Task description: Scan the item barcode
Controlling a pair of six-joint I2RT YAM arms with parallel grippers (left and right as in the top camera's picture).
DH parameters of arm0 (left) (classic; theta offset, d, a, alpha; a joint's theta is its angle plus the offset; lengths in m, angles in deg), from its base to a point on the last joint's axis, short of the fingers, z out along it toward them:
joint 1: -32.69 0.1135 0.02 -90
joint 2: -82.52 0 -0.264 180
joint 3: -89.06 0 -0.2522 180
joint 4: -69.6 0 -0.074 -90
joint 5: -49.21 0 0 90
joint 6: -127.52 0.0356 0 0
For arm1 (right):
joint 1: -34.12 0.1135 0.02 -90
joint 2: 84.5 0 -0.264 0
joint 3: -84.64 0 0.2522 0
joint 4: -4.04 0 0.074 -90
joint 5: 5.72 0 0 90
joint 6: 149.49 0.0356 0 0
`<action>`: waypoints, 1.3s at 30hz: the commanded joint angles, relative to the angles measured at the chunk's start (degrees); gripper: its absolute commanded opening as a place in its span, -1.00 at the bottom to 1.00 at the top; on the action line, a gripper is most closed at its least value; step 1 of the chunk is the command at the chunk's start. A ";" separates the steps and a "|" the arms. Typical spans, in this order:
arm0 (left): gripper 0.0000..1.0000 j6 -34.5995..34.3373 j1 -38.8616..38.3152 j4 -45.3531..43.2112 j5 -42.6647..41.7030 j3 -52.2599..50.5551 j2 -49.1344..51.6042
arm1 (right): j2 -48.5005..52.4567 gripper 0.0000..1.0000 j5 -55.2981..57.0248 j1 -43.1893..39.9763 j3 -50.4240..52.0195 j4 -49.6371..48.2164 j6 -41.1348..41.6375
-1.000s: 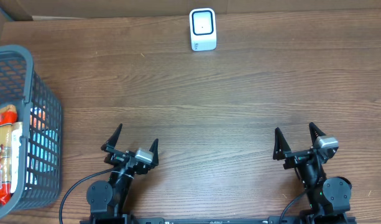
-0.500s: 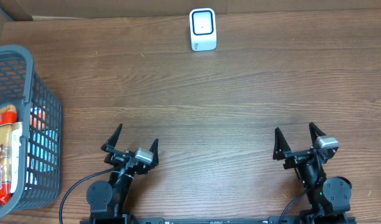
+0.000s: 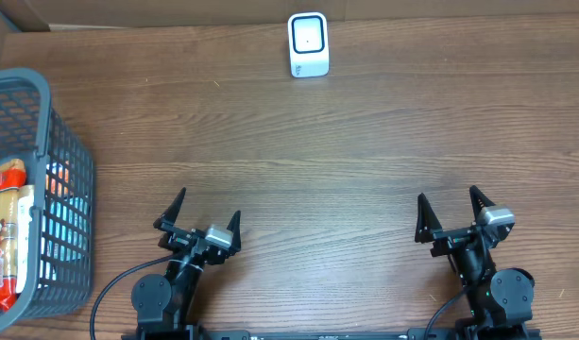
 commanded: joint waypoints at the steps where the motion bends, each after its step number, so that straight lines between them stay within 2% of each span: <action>1: 1.00 1.07 -0.39 0.07 0.39 -0.22 -0.50 | -0.63 1.00 -0.07 -0.20 0.61 -0.20 0.22; 28: 1.00 1.09 -0.39 0.07 0.66 -0.22 -0.50 | -0.63 1.00 -0.07 -0.20 0.61 -0.20 0.22; 32: 0.99 4.28 -0.39 -0.33 0.74 -0.22 -0.50 | -0.63 1.00 -0.07 -0.20 0.61 -0.20 0.22; 39: 1.00 3.21 -0.39 0.04 0.37 -0.22 -0.50 | -0.63 1.00 -0.07 -0.20 0.61 -0.20 0.22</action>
